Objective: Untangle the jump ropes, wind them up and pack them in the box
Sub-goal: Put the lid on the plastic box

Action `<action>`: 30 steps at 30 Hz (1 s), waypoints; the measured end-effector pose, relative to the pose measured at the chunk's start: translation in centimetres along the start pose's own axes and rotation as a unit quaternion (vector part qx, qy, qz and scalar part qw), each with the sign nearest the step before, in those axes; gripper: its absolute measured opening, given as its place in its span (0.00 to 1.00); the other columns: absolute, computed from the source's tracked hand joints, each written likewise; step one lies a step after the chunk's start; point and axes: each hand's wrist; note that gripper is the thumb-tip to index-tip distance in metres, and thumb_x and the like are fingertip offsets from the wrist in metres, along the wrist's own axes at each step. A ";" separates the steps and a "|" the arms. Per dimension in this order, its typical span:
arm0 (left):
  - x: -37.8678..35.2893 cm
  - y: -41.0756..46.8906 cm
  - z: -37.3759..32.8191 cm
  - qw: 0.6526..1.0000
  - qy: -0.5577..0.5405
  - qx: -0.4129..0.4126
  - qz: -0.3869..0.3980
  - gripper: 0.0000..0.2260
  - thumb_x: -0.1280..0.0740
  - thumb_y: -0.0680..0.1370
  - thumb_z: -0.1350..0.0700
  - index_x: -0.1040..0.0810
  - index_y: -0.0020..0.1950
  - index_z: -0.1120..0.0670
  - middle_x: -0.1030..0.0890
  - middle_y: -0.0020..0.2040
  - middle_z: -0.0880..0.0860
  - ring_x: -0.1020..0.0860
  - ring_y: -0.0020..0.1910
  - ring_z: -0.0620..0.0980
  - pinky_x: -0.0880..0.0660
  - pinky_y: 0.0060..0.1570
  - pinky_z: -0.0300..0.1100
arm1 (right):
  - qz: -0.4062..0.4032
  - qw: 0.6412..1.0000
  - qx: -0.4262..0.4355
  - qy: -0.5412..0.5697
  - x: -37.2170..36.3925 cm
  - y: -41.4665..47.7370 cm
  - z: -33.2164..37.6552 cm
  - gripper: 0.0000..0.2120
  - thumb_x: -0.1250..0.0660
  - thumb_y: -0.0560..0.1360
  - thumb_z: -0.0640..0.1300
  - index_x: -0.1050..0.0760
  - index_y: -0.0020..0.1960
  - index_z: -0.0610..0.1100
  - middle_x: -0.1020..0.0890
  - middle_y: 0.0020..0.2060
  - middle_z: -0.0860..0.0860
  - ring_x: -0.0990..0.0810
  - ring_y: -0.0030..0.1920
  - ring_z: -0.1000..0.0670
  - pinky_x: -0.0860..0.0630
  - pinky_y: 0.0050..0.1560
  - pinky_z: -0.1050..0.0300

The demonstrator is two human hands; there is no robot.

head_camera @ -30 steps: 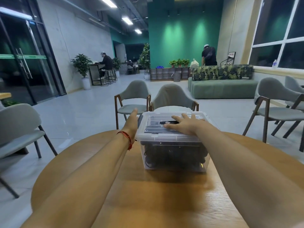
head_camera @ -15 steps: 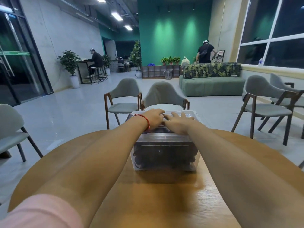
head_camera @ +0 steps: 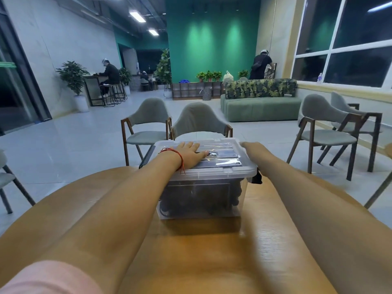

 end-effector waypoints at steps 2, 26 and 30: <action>-0.1 0.1 0.0 1.000 0.003 -0.001 -0.006 0.37 0.56 0.82 0.28 0.53 0.87 0.45 0.53 0.87 0.51 0.53 0.86 0.56 0.54 0.80 0.66 | 0.048 0.988 -0.074 0.128 0.2 -1.0 -0.8 0.16 0.39 0.86 0.55 0.19 0.58 0.45 0.16 0.47 0.46 0.16 0.44 0.46 0.18 0.44 0.52; -0.2 0.3 -0.2 1.000 -0.002 0.005 -0.021 0.39 0.55 0.80 0.25 0.51 0.86 0.45 0.50 0.87 0.51 0.50 0.85 0.57 0.52 0.80 0.66 | 0.060 0.980 0.005 0.190 0.9 -1.5 -1.0 0.22 0.45 0.83 0.70 0.19 0.53 0.57 0.15 0.55 0.51 0.15 0.56 0.44 0.20 0.65 0.40; 0.8 0.0 0.8 0.999 -0.031 -0.021 -0.015 0.49 0.52 0.71 0.16 0.46 0.85 0.44 0.44 0.86 0.52 0.43 0.84 0.57 0.46 0.81 0.65 | 0.068 0.975 0.001 0.210 0.0 -3.7 -1.3 0.14 0.39 0.85 0.62 0.21 0.54 0.54 0.15 0.52 0.48 0.15 0.53 0.45 0.18 0.57 0.46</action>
Point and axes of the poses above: each hand's wrist, its own y-axis towards the middle knuckle, its own x-axis out of the back of the hand, z = x × y
